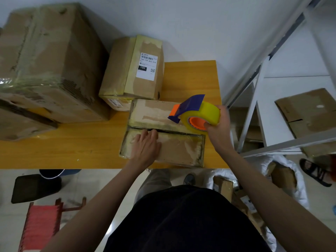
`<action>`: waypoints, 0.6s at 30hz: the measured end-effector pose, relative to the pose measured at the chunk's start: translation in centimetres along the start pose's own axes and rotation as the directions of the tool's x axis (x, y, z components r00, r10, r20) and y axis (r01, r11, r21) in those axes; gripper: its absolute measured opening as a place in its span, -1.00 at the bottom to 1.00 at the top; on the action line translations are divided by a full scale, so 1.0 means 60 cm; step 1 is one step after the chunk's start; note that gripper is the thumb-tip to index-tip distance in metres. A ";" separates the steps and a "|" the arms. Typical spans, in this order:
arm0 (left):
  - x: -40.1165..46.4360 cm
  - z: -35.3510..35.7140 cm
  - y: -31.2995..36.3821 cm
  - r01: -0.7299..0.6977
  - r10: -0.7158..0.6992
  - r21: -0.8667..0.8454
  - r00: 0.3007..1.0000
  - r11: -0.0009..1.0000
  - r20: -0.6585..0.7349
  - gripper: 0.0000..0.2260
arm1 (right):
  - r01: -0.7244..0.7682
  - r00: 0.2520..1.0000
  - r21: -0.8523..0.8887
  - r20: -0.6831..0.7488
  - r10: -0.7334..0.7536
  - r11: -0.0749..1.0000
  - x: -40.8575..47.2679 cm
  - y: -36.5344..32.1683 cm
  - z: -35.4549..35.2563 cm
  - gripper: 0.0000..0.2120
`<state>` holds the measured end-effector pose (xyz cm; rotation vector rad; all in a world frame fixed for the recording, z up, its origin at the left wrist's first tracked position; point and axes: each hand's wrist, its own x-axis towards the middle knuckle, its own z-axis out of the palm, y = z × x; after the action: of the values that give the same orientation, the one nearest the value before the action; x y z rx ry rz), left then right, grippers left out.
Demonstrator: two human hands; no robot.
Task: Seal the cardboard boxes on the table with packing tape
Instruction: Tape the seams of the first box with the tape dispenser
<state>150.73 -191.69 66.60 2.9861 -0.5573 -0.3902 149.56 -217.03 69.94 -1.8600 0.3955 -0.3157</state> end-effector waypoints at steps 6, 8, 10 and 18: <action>0.019 -0.031 -0.027 -0.064 0.079 -0.092 0.981 0.994 0.176 -0.43 | 0.017 1.000 -0.064 0.001 -0.017 0.998 -0.004 0.002 0.003 -0.57; 0.024 -0.045 -0.042 -0.125 0.134 -0.052 0.964 0.991 0.230 -0.33 | 0.028 1.000 -0.069 0.005 -0.027 0.997 -0.005 -0.001 0.005 -0.58; 0.028 -0.051 -0.052 -0.165 0.163 -0.013 0.956 0.986 0.245 -0.28 | 0.018 1.000 -0.040 0.002 -0.018 0.999 -0.004 -0.005 0.005 -0.60; 0.031 -0.055 -0.049 -0.243 0.228 0.067 0.957 0.968 0.182 -0.21 | -0.063 0.998 0.034 -0.017 0.064 0.997 -0.002 -0.008 -0.004 -0.61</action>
<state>154.26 -189.51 68.96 2.9362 -0.9604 -0.6220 149.40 -217.03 70.49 -1.8091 0.4580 -0.2941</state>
